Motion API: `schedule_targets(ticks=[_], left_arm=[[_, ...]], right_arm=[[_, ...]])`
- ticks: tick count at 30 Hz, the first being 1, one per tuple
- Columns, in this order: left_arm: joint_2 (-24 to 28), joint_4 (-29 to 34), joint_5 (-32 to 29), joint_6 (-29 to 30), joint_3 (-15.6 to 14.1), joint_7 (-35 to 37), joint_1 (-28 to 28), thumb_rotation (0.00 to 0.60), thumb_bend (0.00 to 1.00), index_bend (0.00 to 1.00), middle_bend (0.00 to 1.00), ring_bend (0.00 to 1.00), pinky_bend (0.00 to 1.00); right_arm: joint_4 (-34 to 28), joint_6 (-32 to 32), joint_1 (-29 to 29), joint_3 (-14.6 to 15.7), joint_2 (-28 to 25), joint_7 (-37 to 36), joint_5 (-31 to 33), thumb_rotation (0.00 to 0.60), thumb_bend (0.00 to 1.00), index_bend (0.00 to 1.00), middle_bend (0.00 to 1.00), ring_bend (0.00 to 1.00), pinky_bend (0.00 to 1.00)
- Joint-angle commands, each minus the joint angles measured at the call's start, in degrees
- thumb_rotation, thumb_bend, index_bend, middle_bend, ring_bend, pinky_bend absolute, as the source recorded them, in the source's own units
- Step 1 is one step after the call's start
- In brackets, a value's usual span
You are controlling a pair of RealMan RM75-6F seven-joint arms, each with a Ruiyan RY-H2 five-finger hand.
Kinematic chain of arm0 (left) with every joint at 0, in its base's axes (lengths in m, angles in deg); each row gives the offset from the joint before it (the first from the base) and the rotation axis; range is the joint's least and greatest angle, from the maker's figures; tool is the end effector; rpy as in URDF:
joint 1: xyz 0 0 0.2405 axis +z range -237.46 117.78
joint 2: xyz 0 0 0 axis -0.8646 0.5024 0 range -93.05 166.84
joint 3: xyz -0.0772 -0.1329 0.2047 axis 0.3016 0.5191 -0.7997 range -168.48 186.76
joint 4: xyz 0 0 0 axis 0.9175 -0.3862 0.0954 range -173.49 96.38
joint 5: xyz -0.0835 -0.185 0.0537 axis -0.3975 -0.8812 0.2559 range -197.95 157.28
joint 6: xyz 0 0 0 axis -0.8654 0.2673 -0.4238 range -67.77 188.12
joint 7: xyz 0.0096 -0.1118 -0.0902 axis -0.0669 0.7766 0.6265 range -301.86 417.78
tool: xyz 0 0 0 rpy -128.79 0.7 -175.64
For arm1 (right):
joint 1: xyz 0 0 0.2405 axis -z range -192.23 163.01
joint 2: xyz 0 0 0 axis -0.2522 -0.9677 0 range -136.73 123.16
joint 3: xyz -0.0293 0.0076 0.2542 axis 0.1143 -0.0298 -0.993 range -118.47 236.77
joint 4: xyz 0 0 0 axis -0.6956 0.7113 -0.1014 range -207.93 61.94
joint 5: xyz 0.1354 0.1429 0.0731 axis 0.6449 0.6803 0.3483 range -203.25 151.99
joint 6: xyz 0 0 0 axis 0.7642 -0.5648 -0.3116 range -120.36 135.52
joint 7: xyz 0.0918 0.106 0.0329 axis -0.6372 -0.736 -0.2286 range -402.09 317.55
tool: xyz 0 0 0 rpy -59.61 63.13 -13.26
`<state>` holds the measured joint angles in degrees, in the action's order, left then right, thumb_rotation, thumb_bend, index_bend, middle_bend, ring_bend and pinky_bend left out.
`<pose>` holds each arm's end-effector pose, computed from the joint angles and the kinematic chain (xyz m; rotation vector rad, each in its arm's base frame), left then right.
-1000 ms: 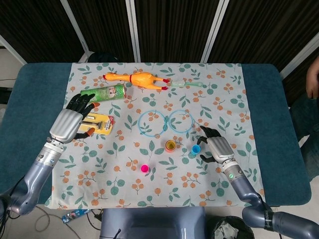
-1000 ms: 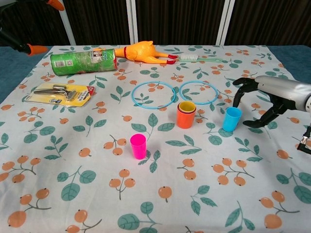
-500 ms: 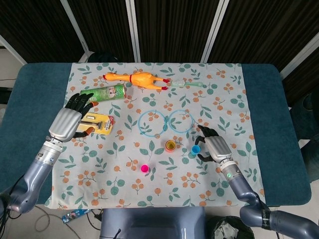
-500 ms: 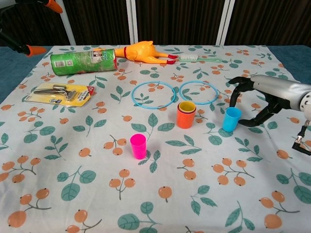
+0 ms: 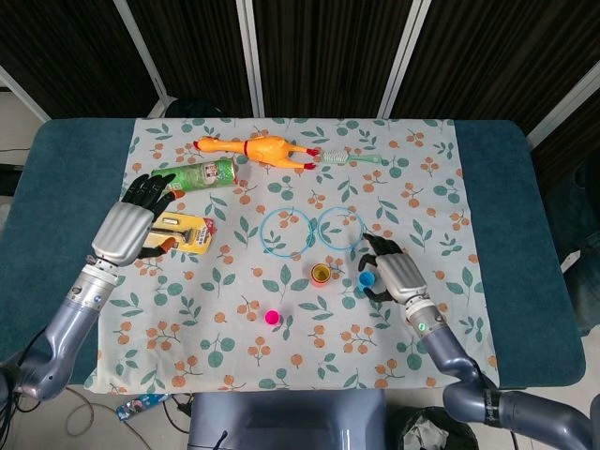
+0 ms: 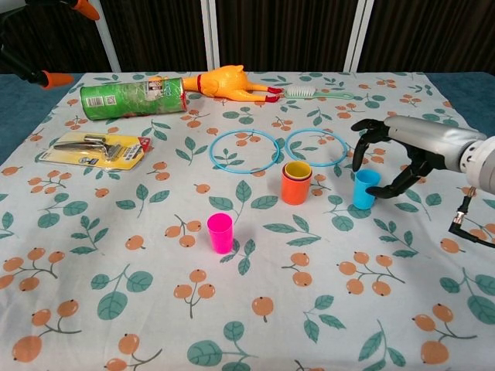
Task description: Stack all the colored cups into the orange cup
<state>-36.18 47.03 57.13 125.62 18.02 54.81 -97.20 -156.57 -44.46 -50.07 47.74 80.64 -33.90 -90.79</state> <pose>-0.1867 0.3533 0.0960 -1.7272 -0.7643 -1.0914 -0.1917 -0.3314 -0.0093 1.7407 -1.2112 0.9472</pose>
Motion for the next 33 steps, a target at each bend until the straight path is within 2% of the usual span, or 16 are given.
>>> schedule_targets(ticks=[1,24,33], left_arm=[[0.0,0.0,-0.1,0.0,0.1,-0.1,0.1,0.600,0.24,0.20,0.00,0.00,0.00],[-0.6,0.1,0.2,-0.4,0.5,-1.1,0.3,0.600,0.24,0.19,0.00,0.00,0.00],[-0.3,0.4,0.2,-0.1,0.9,-1.3,0.5,0.600,0.24,0.19,0.00,0.00,0.00]], right_arm=[[-0.1,0.0,-0.2,0.0,0.1,0.3,0.3,0.600,0.37,0.44,0.00,0.00,0.11],[-2.1,-0.7,-0.3,0.4,-1.9,0.1,1.3,0.600,0.37,0.50,0.00,0.00,0.11],[-6.0,-1.4,-1.6,-1.5,-4.4,1.2,0.9,0.600,0.37,0.50,0.00,0.00,0.11]])
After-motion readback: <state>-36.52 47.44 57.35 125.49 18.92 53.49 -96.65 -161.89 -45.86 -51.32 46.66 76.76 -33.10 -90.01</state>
